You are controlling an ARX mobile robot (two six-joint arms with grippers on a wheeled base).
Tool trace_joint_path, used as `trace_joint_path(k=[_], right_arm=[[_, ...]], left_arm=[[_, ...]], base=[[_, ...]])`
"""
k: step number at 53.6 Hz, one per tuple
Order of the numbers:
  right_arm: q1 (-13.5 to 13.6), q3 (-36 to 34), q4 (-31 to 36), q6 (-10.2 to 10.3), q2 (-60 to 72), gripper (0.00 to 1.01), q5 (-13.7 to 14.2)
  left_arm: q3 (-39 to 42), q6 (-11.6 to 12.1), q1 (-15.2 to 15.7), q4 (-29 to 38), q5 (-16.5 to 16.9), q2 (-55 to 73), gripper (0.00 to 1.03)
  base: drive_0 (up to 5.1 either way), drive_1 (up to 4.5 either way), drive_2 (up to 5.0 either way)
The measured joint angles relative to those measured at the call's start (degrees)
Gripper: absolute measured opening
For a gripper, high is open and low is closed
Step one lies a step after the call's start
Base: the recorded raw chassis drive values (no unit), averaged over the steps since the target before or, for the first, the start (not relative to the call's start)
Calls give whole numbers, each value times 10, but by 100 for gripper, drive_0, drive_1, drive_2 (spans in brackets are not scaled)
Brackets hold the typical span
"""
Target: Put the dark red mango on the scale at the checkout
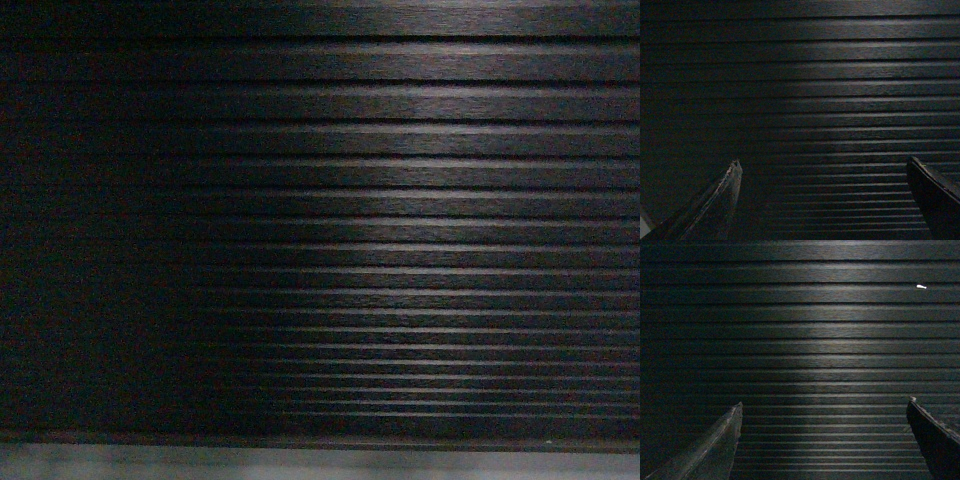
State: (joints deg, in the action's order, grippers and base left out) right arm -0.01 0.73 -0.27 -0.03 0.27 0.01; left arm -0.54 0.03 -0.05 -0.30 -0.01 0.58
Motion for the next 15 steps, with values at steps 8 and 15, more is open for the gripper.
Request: trace_joint_path(k=[8,15], right_arm=[[0,0,0,0,0,98,0],[0,0,0,0,0,98,0]], left_arm=[[0,0,0,0,0,0,98],[0,0,0,0,0,0,98]], base=[[0,0,0],[0,0,0]])
